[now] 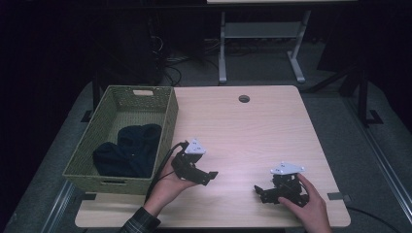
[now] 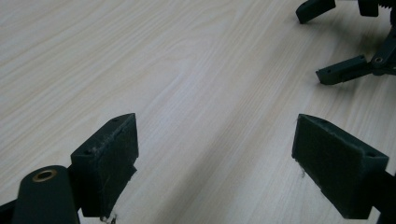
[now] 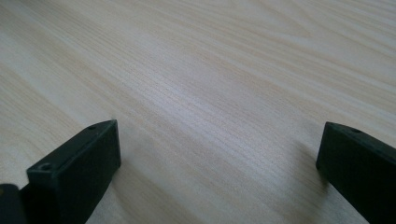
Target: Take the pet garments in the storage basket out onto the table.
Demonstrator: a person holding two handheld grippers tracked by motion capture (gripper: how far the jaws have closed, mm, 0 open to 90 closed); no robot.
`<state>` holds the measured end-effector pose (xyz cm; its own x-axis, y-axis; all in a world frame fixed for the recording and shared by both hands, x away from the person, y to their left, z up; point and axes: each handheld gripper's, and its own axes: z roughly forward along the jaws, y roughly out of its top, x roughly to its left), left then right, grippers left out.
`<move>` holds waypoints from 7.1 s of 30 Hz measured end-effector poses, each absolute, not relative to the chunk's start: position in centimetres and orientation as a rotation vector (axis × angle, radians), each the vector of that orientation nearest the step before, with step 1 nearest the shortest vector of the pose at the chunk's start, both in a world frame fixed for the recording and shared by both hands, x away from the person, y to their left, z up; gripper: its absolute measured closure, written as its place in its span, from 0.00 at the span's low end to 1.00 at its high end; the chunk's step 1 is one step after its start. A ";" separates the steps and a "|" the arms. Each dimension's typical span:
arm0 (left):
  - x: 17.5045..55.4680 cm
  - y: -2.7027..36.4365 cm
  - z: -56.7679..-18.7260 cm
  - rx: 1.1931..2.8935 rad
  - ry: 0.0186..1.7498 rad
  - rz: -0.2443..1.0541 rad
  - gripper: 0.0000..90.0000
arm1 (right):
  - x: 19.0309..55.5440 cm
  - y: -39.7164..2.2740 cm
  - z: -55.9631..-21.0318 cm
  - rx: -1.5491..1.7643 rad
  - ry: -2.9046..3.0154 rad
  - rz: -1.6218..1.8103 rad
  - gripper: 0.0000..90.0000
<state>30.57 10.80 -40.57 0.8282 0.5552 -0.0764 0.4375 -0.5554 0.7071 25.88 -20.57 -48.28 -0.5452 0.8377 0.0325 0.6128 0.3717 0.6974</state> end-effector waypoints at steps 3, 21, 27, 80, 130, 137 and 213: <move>30.7 10.8 -40.1 2.246 0.716 0.201 0.16 | 25.9 -20.6 -48.3 1.275 2.309 0.963 0.00; 31.8 11.5 -37.4 2.225 0.714 0.215 0.16 | 25.9 -20.6 -48.3 1.273 2.310 0.963 0.00; 32.2 11.6 -36.6 2.217 0.704 0.227 0.17 | 25.9 -20.6 -48.3 1.273 2.309 0.963 0.00; 34.8 20.5 -32.3 2.146 0.843 0.352 0.20 | 25.9 -20.6 -48.3 1.268 2.309 0.963 0.00; 36.9 30.3 -37.4 2.290 1.231 0.376 0.17 | 25.9 -20.6 -48.3 1.266 2.310 0.962 0.00; 37.4 29.9 -38.8 2.342 1.251 0.326 0.15 | 25.9 -20.6 -48.3 1.266 2.311 0.962 0.00; 35.2 31.9 -29.4 1.819 0.984 0.326 0.78 | 26.0 -20.6 -48.3 1.271 2.308 0.963 0.00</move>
<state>35.19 31.87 -29.40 0.6327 0.7470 -0.2043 0.4770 -0.1681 0.8627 25.99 -20.57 -48.29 -0.5450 0.8379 0.0310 0.6113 0.3718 0.6987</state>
